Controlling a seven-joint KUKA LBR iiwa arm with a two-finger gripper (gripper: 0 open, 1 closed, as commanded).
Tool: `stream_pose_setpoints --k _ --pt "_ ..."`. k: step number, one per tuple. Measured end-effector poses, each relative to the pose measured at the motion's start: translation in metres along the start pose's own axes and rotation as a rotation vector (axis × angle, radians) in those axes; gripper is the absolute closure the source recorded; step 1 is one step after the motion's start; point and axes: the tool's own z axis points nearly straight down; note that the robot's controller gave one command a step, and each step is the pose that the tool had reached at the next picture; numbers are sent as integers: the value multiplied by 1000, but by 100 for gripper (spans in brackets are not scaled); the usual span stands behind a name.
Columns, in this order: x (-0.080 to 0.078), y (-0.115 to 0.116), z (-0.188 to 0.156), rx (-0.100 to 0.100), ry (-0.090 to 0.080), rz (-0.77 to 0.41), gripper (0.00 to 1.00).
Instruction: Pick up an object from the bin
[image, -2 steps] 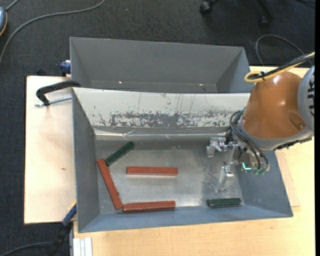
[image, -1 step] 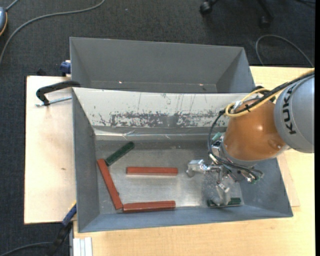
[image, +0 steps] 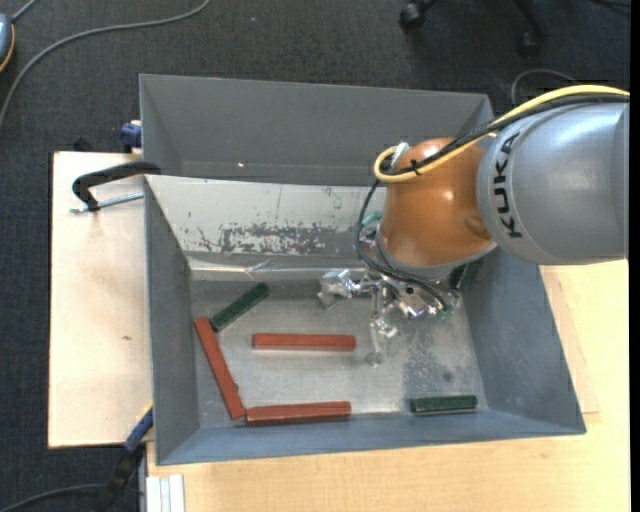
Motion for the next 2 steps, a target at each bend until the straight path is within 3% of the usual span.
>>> stream_pose_setpoints --k 1,2 --pt "-47 44 -12 -1 -4 -29 0" --pt "-20 44 32 -3 9 97 0"
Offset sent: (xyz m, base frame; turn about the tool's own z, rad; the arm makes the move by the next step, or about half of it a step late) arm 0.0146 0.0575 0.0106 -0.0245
